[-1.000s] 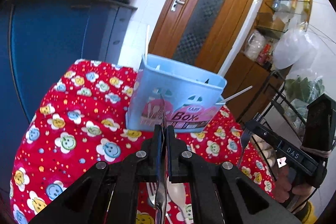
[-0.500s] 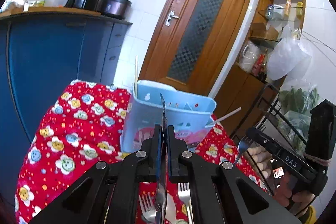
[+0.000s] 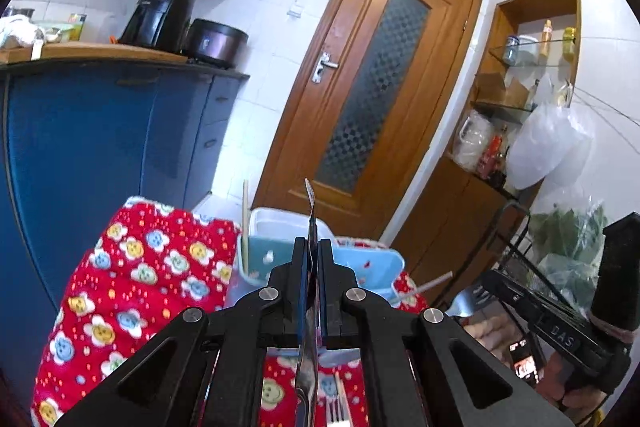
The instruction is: Organize utensils
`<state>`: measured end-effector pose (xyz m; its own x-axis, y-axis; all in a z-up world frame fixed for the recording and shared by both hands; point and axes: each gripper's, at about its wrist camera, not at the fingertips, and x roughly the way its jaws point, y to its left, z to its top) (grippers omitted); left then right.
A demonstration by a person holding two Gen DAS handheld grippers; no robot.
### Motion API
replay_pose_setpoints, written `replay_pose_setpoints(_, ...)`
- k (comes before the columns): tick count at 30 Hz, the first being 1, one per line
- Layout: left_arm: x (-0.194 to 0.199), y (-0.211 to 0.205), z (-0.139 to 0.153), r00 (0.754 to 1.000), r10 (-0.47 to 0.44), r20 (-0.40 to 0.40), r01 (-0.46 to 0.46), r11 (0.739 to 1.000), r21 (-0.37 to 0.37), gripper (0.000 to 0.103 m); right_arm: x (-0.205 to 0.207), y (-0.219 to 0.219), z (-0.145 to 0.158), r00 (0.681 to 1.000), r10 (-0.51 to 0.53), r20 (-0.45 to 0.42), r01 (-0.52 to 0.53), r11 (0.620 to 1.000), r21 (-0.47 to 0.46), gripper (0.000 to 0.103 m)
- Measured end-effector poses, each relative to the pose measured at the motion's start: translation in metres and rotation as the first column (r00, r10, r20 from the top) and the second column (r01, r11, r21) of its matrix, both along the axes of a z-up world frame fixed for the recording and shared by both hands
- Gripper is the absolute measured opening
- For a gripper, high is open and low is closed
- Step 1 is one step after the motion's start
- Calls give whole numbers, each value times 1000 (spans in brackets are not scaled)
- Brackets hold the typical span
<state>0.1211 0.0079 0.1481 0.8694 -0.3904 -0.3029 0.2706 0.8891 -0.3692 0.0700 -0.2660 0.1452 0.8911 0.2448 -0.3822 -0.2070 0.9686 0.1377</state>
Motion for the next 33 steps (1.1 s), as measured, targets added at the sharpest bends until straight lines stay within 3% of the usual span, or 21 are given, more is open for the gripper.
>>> replay_pose_setpoints(7,15,-5,21,996,16,90,-16,1000,1,4,1,-6,35,999,-7,44,8,999,-37,5)
replay_pose_setpoints(15,41,-13,39,975,75,209,-70,997,-33,4,14,-16,61,995,-39,89,45,997,-64,5)
replay_pose_setpoints(27,91,-11,40,945,199,261,-170,977,-131,4,45,-25,82,991,-56,119,67,994,-87,5)
replay_pose_setpoints(33,107,-12,22,932,254,259,-222,964,-145,4,68,-25,69,994,-60,94,71,990,-119,5)
